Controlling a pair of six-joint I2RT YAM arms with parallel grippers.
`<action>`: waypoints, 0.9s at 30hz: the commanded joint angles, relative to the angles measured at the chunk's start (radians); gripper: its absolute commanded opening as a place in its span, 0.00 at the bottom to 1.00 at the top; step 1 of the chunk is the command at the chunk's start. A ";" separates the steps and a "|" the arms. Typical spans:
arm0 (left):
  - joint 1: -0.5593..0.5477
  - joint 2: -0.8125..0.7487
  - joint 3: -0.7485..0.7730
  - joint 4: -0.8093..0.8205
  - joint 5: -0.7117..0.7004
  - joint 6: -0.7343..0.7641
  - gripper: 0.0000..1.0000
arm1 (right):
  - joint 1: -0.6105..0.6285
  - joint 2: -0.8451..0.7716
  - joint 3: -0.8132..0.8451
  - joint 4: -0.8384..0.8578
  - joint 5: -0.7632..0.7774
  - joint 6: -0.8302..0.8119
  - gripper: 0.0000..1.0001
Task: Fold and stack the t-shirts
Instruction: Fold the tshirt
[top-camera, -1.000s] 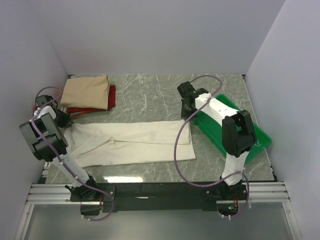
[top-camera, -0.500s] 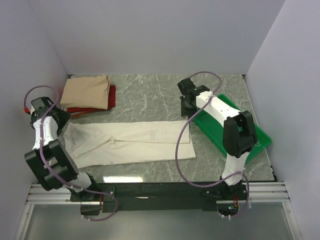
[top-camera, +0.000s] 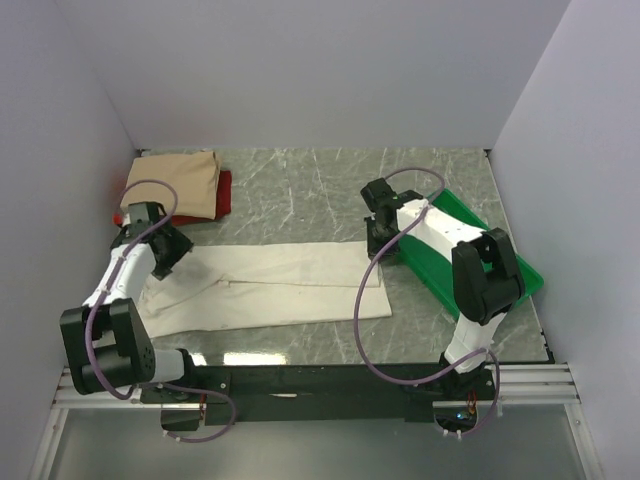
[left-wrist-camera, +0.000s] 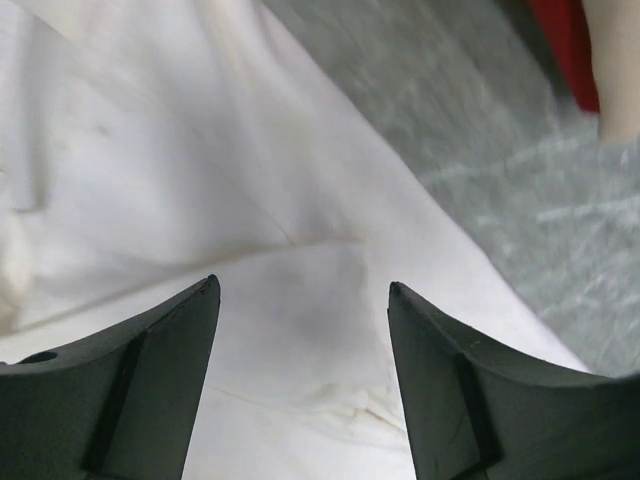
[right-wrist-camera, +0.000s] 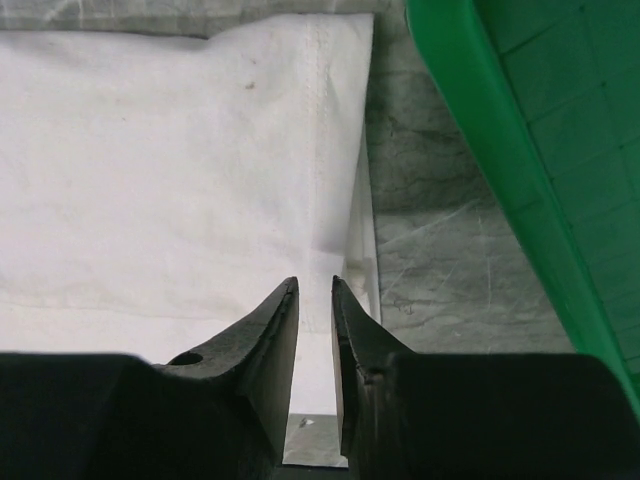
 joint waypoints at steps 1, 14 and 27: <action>-0.069 0.018 -0.012 0.034 -0.003 -0.030 0.74 | -0.006 -0.033 -0.027 0.046 -0.015 0.011 0.27; -0.162 0.199 0.059 0.071 -0.067 -0.061 0.62 | -0.006 -0.082 -0.102 0.075 -0.028 0.023 0.27; -0.182 0.225 0.046 0.054 -0.075 -0.069 0.27 | -0.006 -0.076 -0.107 0.073 -0.028 0.020 0.27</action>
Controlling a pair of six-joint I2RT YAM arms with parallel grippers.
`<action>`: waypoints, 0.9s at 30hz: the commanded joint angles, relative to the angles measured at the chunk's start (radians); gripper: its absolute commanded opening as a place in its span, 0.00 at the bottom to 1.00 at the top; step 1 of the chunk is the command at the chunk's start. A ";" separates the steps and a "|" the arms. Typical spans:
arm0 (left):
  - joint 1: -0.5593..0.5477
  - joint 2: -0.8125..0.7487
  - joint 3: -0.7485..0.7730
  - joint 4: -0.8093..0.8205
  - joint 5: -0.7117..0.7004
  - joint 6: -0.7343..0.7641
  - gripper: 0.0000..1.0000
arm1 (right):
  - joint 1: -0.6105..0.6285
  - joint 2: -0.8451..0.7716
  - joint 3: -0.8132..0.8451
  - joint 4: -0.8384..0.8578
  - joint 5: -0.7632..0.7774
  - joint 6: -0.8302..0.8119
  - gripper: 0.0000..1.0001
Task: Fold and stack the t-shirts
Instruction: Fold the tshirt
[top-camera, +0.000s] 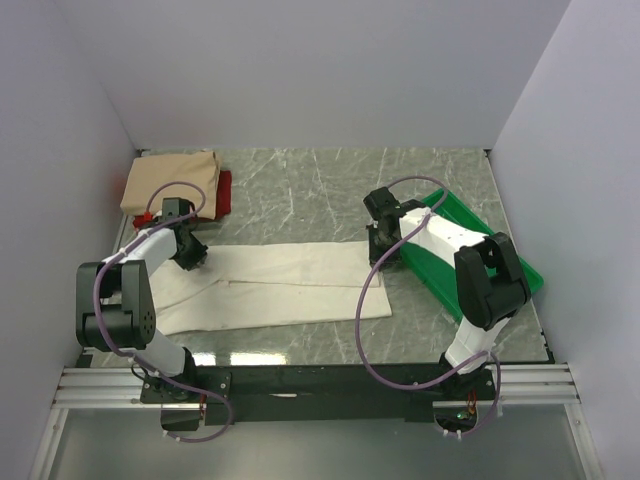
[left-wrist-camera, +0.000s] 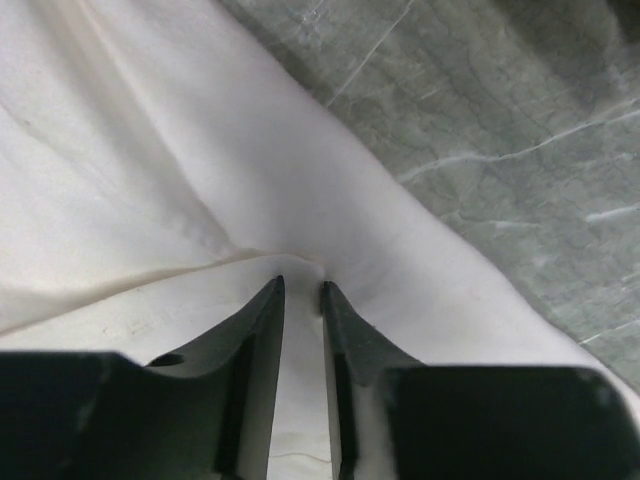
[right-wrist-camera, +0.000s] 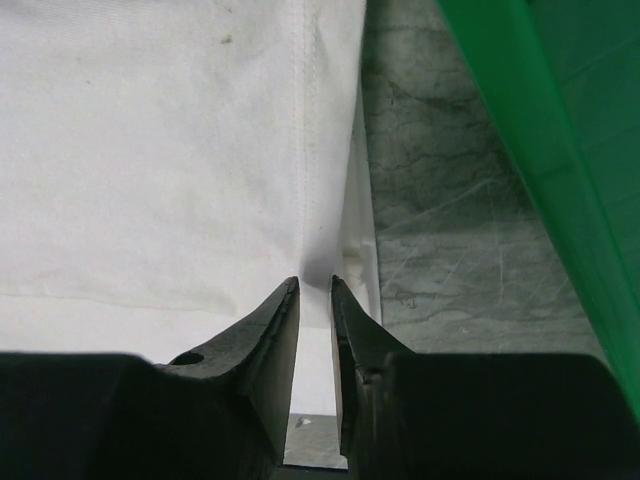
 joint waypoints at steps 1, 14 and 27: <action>-0.008 -0.006 0.002 0.010 -0.008 -0.006 0.23 | -0.006 -0.031 0.004 0.009 -0.002 0.004 0.26; -0.028 -0.072 0.025 -0.093 -0.019 -0.032 0.00 | -0.004 -0.025 0.004 0.006 0.000 0.000 0.26; -0.082 -0.282 -0.131 -0.175 0.027 -0.178 0.00 | 0.004 -0.009 -0.005 0.017 -0.028 -0.020 0.26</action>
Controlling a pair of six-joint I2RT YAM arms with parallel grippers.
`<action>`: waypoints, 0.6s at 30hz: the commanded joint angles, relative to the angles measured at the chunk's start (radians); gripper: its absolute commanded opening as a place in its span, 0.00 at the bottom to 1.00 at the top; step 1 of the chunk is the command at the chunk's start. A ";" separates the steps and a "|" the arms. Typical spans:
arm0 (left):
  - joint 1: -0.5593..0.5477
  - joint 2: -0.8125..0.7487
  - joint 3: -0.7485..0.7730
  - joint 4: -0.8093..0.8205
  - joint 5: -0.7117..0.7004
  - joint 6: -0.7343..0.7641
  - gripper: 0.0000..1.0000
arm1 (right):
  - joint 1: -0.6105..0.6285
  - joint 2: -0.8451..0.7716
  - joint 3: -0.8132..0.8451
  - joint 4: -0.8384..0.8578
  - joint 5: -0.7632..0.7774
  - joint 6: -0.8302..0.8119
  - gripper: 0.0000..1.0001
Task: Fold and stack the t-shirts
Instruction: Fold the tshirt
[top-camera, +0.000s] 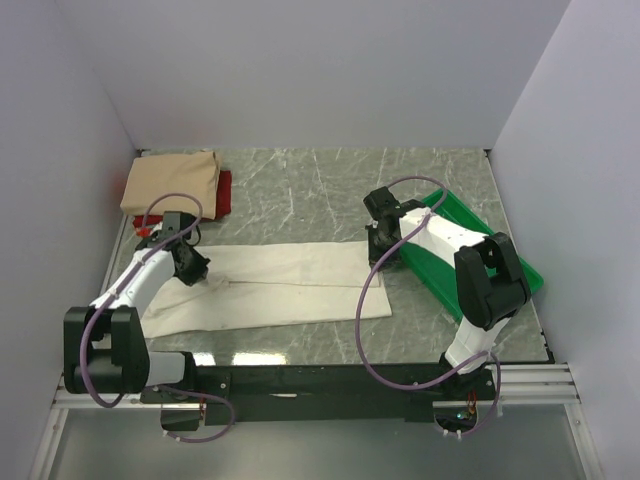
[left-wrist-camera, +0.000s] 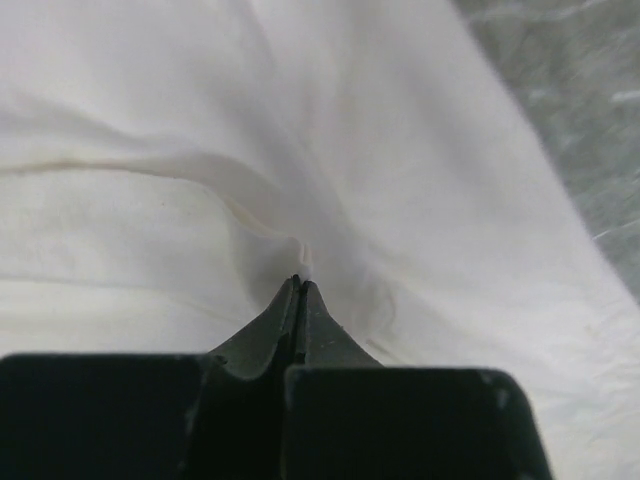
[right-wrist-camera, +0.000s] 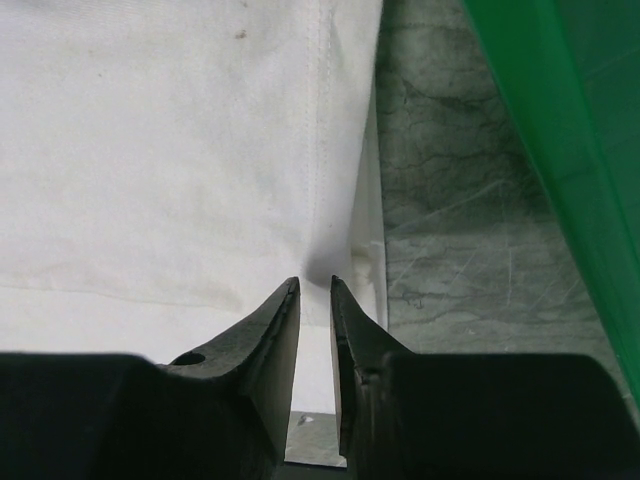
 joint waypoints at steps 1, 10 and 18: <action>-0.037 -0.055 -0.047 -0.037 0.027 -0.063 0.00 | 0.005 -0.009 -0.007 0.015 -0.009 -0.014 0.26; -0.078 -0.161 -0.125 -0.097 0.030 -0.152 0.00 | 0.016 -0.008 -0.025 0.022 -0.015 -0.021 0.25; -0.101 -0.244 -0.189 -0.104 0.086 -0.210 0.07 | 0.025 -0.017 -0.038 0.029 -0.012 -0.013 0.25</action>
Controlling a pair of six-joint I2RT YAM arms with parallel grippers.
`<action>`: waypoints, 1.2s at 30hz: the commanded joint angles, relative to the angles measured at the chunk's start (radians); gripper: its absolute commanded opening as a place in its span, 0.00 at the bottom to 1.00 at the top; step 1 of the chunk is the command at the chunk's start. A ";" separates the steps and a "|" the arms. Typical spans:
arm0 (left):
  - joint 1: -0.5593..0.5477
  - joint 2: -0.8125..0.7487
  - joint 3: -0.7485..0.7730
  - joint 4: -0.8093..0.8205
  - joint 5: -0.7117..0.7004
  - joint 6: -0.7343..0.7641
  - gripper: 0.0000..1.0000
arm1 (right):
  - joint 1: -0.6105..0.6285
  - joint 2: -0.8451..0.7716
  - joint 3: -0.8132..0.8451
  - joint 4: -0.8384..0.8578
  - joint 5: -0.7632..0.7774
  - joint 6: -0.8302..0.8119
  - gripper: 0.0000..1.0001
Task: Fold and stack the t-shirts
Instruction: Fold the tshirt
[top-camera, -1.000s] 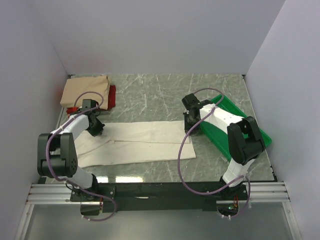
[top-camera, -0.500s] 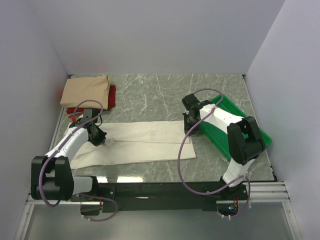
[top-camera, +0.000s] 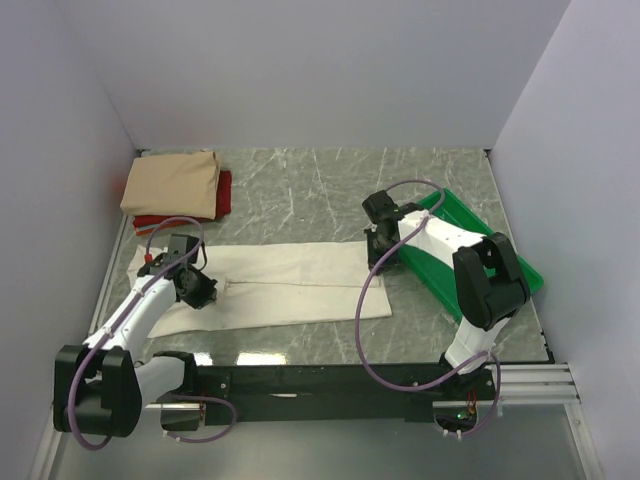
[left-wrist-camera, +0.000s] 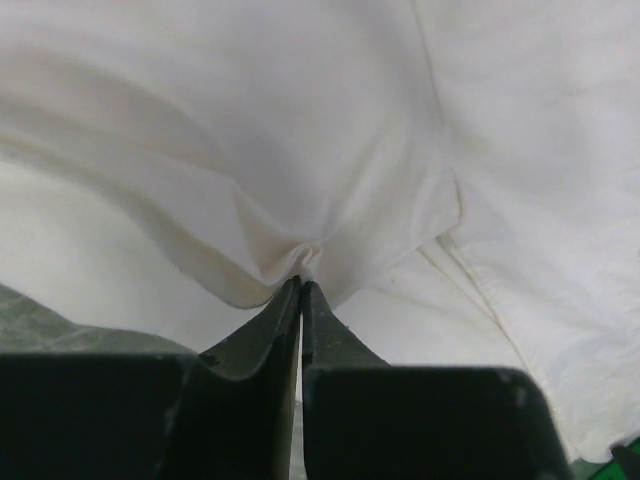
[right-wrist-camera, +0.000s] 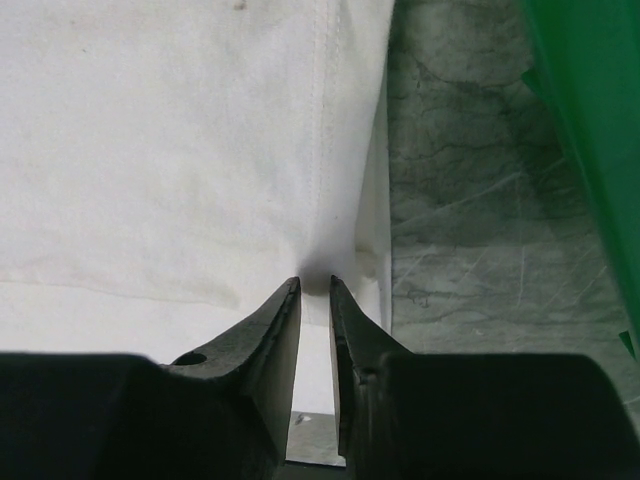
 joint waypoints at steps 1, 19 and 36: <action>-0.013 -0.044 -0.019 -0.022 0.042 -0.052 0.10 | 0.012 -0.019 -0.014 0.017 0.000 -0.005 0.25; -0.021 -0.171 0.042 0.031 0.243 -0.120 0.58 | 0.020 -0.025 0.003 0.009 0.023 0.012 0.26; 0.082 -0.044 0.075 0.066 0.145 -0.041 0.73 | 0.020 0.007 0.083 -0.029 0.104 0.019 0.26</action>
